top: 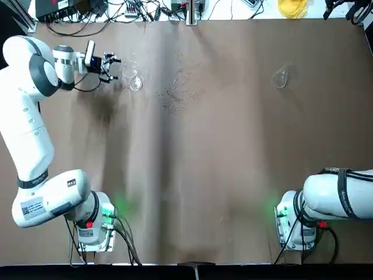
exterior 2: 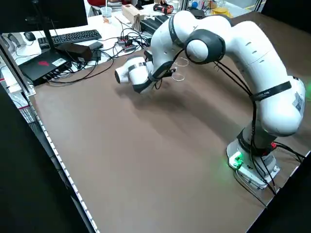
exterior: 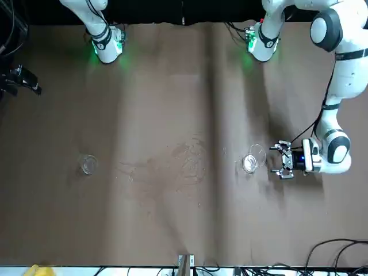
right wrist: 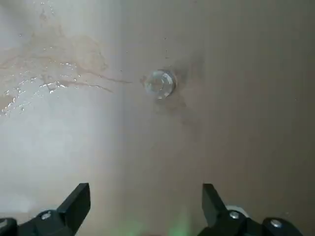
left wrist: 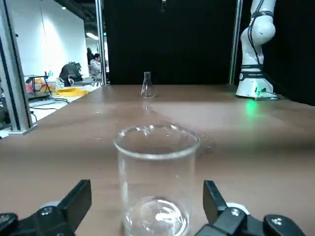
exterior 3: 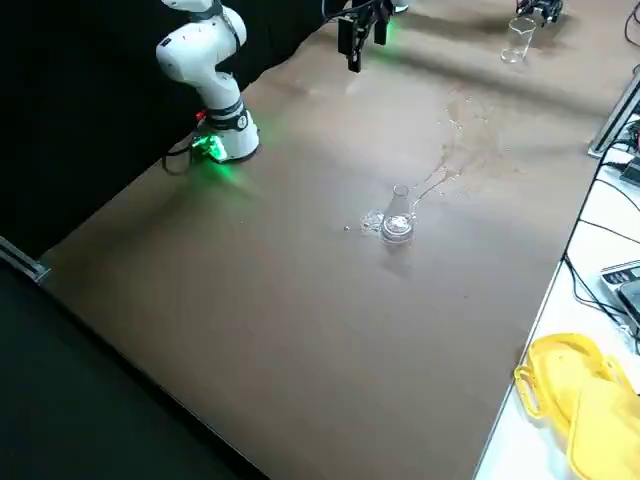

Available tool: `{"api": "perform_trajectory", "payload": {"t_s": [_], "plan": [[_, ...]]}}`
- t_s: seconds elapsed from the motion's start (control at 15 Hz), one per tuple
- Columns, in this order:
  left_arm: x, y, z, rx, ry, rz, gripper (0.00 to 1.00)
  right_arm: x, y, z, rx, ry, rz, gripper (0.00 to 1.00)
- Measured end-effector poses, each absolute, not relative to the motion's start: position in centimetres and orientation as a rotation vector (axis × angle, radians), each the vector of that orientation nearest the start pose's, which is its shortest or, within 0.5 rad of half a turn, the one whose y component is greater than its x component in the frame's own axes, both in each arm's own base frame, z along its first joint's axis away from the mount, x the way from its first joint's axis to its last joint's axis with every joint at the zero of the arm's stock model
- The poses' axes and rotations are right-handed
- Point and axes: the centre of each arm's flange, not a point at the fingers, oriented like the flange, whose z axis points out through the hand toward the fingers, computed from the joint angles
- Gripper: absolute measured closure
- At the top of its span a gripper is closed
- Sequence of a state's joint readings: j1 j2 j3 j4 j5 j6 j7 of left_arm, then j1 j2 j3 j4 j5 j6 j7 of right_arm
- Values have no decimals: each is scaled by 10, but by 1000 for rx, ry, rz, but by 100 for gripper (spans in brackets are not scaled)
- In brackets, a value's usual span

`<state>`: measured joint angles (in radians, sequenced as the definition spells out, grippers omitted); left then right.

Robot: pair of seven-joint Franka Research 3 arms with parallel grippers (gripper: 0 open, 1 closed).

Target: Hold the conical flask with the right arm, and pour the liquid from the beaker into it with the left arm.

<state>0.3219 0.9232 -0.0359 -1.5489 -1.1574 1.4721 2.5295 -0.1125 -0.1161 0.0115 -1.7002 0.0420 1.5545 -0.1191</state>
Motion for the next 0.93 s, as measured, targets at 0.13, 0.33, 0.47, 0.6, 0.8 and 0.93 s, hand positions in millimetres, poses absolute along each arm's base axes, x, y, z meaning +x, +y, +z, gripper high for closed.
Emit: {"api": "perform_trajectory", "payload": {"t_s": [0.13,0.33,0.47,0.6,0.8,0.93], "plan": [[616,71,104,1223,-1365,1087,0,513,-44,625,-3097,-50,41,0],[615,67,92,1203,-1376,1097,0,512,-42,628,-3096,-112,34,0],[617,64,89,1195,-1378,1099,0,511,-42,632,-3093,-178,23,0],[617,57,84,1185,-1371,1098,0,510,-42,633,-3089,-237,18,0],[619,37,71,1173,-1348,1100,0,509,-42,633,-3082,-300,29,0],[620,31,69,1170,-1334,1111,0,507,-41,633,-3078,-309,51,0]]}}
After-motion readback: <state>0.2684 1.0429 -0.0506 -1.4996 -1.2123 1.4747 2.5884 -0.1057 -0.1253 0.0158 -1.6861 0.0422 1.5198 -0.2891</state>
